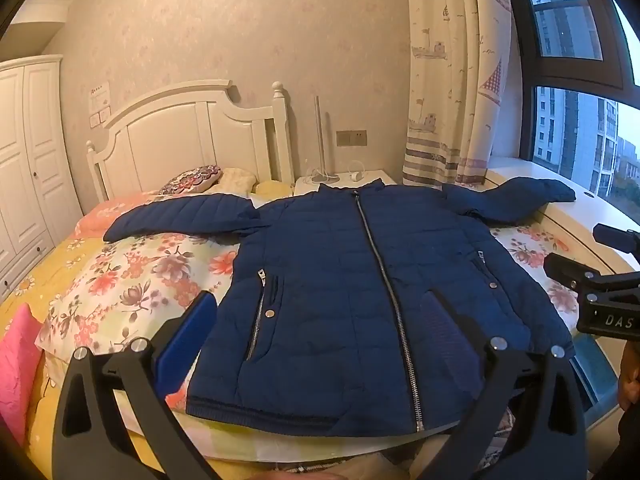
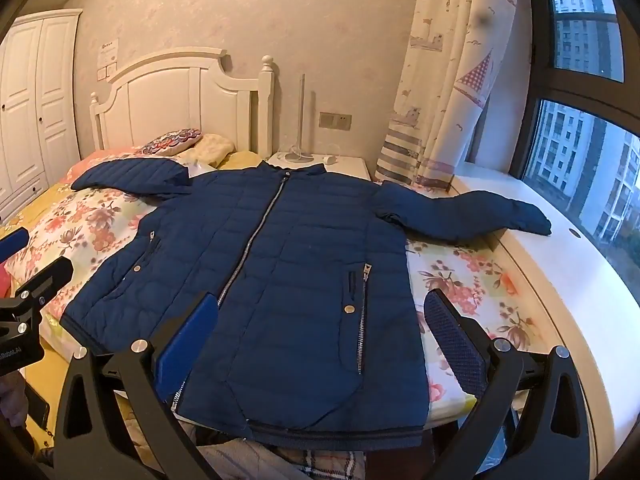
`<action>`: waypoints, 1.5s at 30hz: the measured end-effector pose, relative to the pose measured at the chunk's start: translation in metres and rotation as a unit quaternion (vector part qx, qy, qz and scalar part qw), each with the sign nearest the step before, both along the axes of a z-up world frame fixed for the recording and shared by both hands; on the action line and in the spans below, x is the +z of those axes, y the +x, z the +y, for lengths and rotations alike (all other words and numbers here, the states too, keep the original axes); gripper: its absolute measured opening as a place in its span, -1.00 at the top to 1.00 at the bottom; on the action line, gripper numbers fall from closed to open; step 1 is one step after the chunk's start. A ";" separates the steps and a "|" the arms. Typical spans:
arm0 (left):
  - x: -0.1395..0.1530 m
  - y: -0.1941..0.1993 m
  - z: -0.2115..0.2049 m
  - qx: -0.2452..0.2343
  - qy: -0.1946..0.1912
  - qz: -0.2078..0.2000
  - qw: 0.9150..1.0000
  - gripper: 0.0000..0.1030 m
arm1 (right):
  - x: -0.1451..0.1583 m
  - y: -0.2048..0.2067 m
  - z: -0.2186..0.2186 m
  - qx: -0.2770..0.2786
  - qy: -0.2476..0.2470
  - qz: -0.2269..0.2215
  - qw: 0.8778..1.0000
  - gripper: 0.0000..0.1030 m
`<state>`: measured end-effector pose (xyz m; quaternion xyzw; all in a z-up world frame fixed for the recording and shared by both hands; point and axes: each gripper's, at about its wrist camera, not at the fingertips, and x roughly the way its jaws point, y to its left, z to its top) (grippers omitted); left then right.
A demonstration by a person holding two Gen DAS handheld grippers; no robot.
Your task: Fold large clothes
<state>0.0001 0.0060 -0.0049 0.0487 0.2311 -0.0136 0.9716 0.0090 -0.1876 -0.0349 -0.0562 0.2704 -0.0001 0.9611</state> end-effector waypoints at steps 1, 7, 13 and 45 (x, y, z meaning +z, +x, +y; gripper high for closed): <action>-0.002 -0.001 0.000 0.000 0.000 0.000 1.000 -0.96 | 0.000 0.000 0.000 0.000 0.001 0.001 1.000 -0.91; -0.001 0.000 0.000 0.001 0.001 0.002 1.000 -0.96 | -0.001 0.000 0.000 0.002 0.001 0.001 1.000 -0.91; -0.007 0.000 0.002 0.003 -0.001 0.007 1.000 -0.96 | -0.005 0.000 0.001 0.001 0.002 0.004 1.000 -0.91; -0.008 0.001 0.005 0.003 0.000 0.009 1.000 -0.96 | -0.008 0.002 -0.004 0.003 0.007 0.011 1.000 -0.91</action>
